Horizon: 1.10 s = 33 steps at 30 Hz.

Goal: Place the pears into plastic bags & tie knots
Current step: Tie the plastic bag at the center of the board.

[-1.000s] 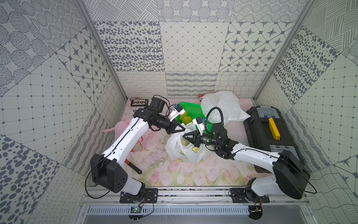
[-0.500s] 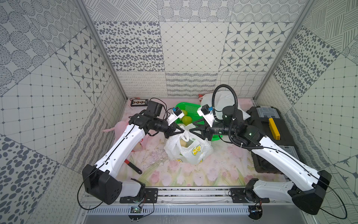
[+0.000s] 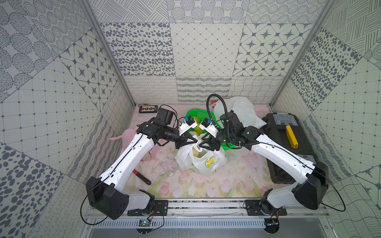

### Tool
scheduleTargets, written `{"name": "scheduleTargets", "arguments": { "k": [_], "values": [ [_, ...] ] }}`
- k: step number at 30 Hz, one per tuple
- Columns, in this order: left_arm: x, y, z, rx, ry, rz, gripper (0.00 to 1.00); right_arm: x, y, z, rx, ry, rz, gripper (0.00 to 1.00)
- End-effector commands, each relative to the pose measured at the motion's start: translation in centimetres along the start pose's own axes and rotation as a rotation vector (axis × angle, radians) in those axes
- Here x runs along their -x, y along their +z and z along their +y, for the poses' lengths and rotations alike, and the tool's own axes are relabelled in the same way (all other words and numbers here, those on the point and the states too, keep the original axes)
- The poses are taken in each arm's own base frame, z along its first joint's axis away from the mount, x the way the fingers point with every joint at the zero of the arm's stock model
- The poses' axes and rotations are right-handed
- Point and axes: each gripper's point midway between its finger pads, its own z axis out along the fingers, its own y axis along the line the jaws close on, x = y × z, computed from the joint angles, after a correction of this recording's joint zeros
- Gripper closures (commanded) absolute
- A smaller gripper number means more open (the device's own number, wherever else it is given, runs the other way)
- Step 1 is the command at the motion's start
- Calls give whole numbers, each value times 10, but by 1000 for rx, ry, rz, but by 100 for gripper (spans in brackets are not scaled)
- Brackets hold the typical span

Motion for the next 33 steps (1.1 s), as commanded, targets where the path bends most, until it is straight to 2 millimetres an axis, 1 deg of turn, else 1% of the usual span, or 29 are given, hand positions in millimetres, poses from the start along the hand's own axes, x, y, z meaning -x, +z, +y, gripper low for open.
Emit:
{"name": "scheduleTargets", "arguments": {
  "k": [1, 4, 7, 11, 12, 14, 16, 17, 19, 20, 21, 24, 26, 28, 33],
  "values": [
    [10, -2, -19, -85, 72, -47, 100, 14, 5, -5, 4, -49, -64, 47],
    [12, -1, -21, -97, 76, -51, 100, 12, 14, -13, -17, -51, -72, 46],
    [13, 0, -21, -100, 81, -49, 100, 13, 21, -16, -15, -43, -91, 47],
    [13, 0, -20, -92, 85, -47, 100, 14, 26, -18, -23, -30, -116, 52],
    [12, 1, -19, -87, 83, -44, 100, 15, 27, -18, -23, -28, -121, 55],
    [11, 1, -16, -69, 80, -38, 100, 18, 27, -15, -25, -24, -130, 65],
    [12, 0, -12, -32, 76, -35, 100, 18, 26, -16, -56, -17, -138, 81],
    [12, -1, -10, -14, 72, -34, 99, 17, 25, -18, -74, -10, -141, 86],
    [12, -5, -12, -2, 65, -41, 94, 14, 22, -25, -129, 5, -160, 95],
    [11, -5, -12, 2, 55, -43, 89, 13, 20, -28, -154, 7, -170, 99],
    [9, -6, -11, 9, 42, -48, 84, 11, 19, -31, -177, 3, -181, 100],
    [-7, -2, -6, 15, -26, -22, 71, 16, 16, -32, -242, -45, -225, 100],
    [-14, 0, -6, 3, -65, -10, 62, 24, 15, -34, -310, -104, -247, 100],
    [-17, 1, -10, -20, -85, -17, 56, 34, 11, -37, -371, -150, -285, 100],
    [-10, -3, -27, -88, -87, -80, 51, 66, -4, -36, -459, -222, -428, 100]
  ]
}}
